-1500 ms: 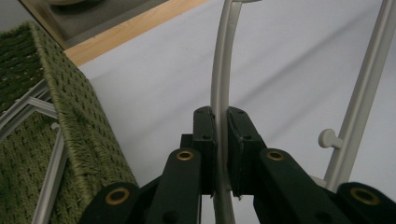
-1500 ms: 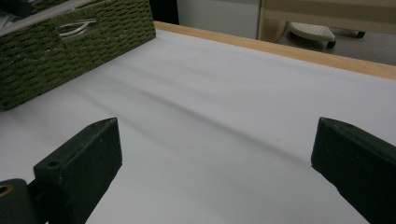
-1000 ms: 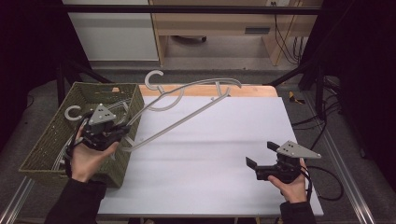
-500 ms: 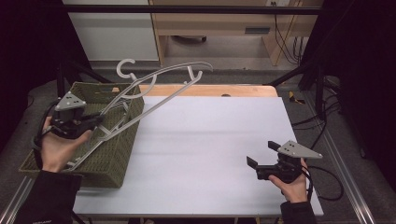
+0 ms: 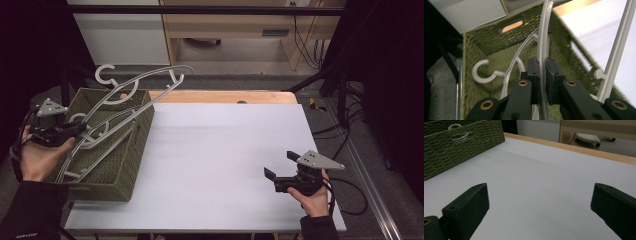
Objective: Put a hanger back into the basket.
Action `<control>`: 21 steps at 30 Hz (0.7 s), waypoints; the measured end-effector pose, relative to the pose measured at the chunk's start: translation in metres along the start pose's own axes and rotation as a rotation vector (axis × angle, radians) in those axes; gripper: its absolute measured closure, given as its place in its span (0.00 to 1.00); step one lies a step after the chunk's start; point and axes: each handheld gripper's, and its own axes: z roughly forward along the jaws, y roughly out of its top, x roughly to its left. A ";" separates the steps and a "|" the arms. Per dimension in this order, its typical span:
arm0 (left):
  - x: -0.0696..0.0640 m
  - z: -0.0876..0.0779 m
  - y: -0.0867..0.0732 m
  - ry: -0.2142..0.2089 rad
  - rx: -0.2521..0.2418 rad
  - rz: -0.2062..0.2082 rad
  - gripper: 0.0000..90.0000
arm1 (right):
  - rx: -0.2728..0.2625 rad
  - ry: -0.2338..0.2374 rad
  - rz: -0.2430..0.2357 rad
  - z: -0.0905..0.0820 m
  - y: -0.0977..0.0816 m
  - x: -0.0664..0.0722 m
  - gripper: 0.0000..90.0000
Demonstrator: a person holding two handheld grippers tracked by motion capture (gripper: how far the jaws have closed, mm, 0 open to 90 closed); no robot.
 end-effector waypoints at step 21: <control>0.045 0.014 -0.045 0.095 0.086 -0.062 0.92 | 0.007 -0.003 0.000 0.001 -0.001 0.000 0.02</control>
